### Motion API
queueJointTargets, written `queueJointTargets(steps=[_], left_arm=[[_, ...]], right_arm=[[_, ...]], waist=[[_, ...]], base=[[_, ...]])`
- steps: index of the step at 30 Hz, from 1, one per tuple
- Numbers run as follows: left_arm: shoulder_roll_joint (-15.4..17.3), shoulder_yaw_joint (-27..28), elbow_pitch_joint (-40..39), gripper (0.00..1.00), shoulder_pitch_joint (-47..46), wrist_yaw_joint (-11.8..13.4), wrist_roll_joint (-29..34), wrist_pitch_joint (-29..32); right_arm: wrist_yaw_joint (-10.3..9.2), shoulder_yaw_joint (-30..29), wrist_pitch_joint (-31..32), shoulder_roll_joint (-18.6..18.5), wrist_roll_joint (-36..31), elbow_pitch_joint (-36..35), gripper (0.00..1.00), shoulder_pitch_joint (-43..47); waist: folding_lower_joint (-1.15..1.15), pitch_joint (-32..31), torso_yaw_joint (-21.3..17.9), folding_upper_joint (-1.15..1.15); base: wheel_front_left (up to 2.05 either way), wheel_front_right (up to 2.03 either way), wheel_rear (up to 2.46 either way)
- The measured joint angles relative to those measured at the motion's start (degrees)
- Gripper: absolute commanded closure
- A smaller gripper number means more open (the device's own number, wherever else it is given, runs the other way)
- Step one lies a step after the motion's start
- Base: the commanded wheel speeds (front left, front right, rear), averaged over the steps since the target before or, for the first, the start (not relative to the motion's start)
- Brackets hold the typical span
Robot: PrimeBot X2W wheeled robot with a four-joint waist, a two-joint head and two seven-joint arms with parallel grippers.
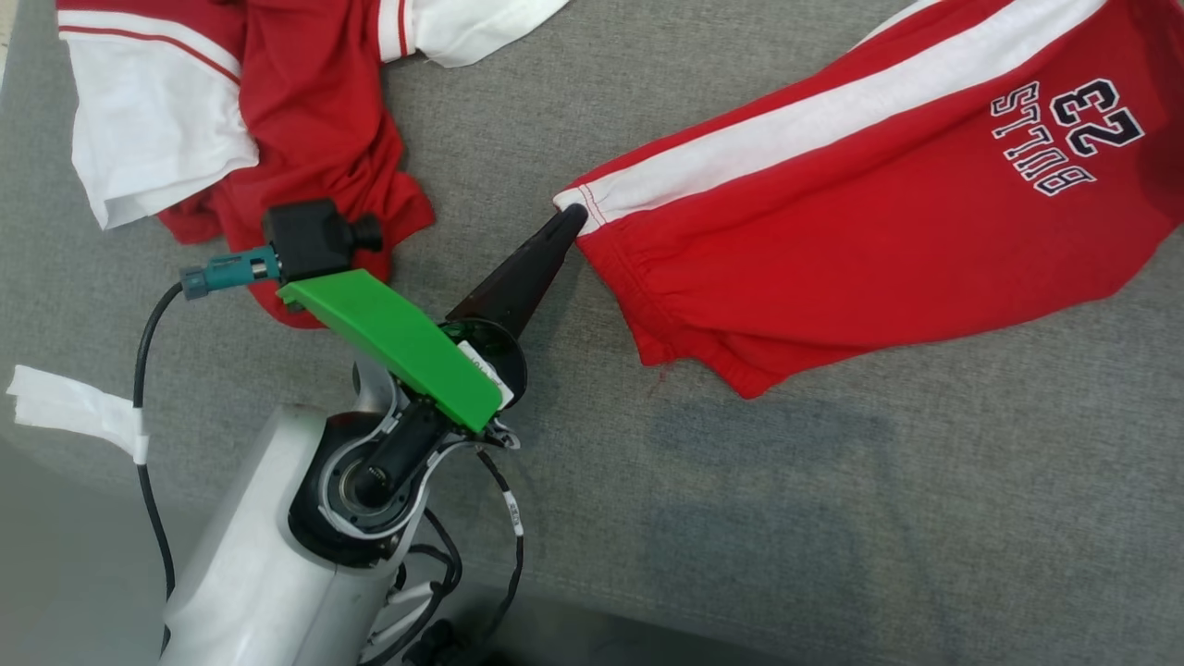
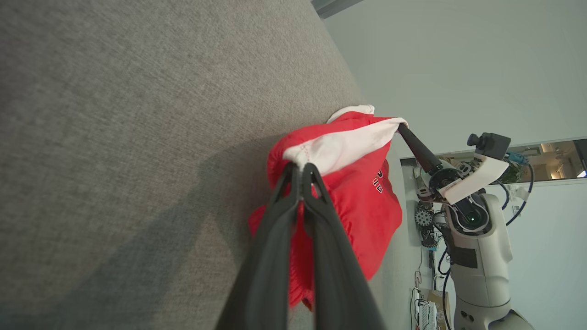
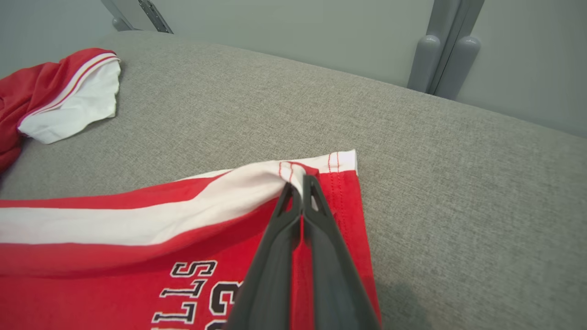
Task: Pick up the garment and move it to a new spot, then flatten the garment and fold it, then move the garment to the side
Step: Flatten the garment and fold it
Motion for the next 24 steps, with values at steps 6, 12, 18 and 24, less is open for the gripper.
queueJointTargets(steps=[6,12,18,24], left_arm=[[-0.8,-0.78,3.11,1.0,-2.14,0.0,0.0,-0.21],[-1.79,-1.55,4.75,1.0,-3.69,0.0,0.0,-0.38],[-2.03,-1.91,6.23,1.0,-5.06,-0.13,0.0,-0.9],[-2.13,-2.7,6.77,1.0,-6.59,-0.79,0.18,-1.46]], right_arm=[[0.0,1.25,0.51,0.27,-0.68,2.57,1.0,-2.08],[0.0,1.46,0.51,0.33,-1.05,3.98,1.0,-4.71],[0.0,2.48,0.52,0.29,-1.37,5.41,1.0,-6.77],[0.01,3.15,0.52,0.23,-1.57,7.03,1.0,-7.19]], waist=[[0.0,2.11,2.48,0.0],[0.0,2.72,3.27,0.0],[-0.01,2.49,3.04,0.0],[-0.01,2.17,2.71,0.0]], base=[[0.0,0.0,0.0],[0.0,0.0,0.0],[0.0,0.0,0.0],[0.0,0.0,0.0]])
